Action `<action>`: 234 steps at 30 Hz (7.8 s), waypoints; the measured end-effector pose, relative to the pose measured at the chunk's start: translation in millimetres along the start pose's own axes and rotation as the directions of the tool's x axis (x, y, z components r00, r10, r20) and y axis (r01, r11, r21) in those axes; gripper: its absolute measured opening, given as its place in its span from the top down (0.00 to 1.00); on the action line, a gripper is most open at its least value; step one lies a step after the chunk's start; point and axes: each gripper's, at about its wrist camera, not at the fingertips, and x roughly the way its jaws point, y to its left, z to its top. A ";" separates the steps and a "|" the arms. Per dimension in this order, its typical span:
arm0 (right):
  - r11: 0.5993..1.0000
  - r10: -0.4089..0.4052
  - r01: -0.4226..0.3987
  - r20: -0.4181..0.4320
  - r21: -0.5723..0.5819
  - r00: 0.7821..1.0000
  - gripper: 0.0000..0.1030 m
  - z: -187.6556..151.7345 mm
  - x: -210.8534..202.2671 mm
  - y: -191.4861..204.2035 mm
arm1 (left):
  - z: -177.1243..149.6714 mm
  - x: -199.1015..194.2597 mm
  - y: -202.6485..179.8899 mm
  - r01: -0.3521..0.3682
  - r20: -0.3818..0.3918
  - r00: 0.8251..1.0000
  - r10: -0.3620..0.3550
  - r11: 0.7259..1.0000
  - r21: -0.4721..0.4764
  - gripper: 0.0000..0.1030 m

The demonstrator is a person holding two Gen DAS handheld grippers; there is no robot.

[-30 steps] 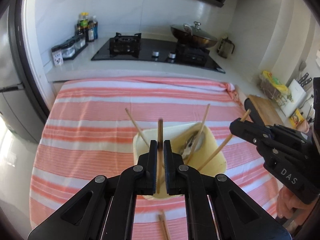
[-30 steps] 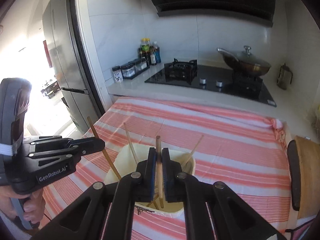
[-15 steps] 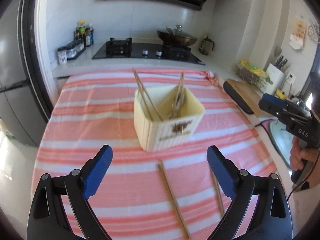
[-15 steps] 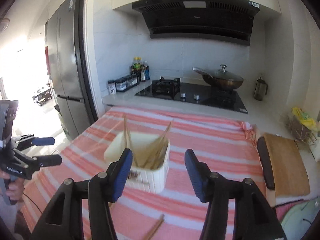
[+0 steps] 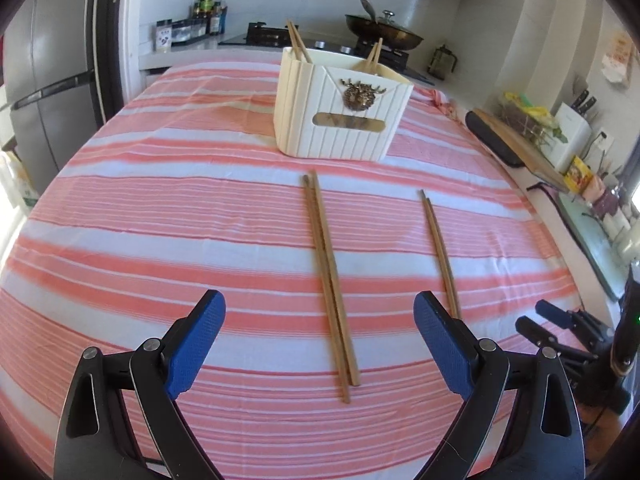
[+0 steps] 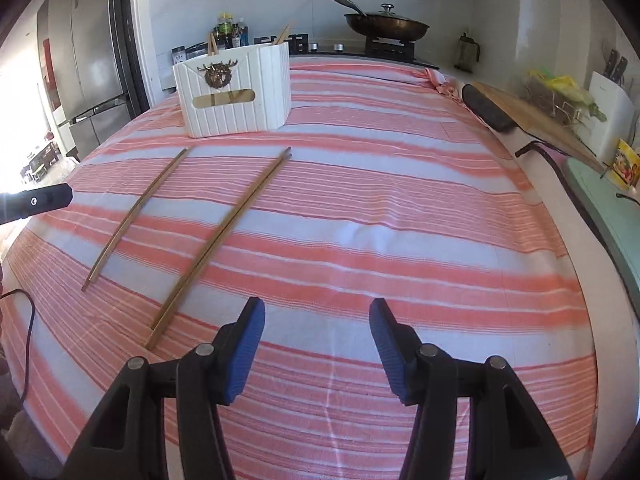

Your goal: Organize utensils

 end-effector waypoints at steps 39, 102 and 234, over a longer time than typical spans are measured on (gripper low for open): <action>0.998 0.003 -0.002 -0.023 0.067 1.000 0.46 -9.1 16.3 4.3 | -8.8 14.8 34.5 -0.069 -0.035 0.997 0.066 0.992 -0.101 0.07; 0.988 -0.113 0.092 -0.176 -0.124 0.978 0.94 43.2 60.6 43.1 | -2.4 69.4 -2.2 -0.190 -0.066 0.977 0.205 0.966 0.176 0.95; 1.000 0.020 -0.020 -0.039 -0.013 0.999 0.44 38.3 24.4 -17.7 | 11.1 23.7 27.4 -0.009 -0.104 0.995 0.008 1.000 -0.015 0.14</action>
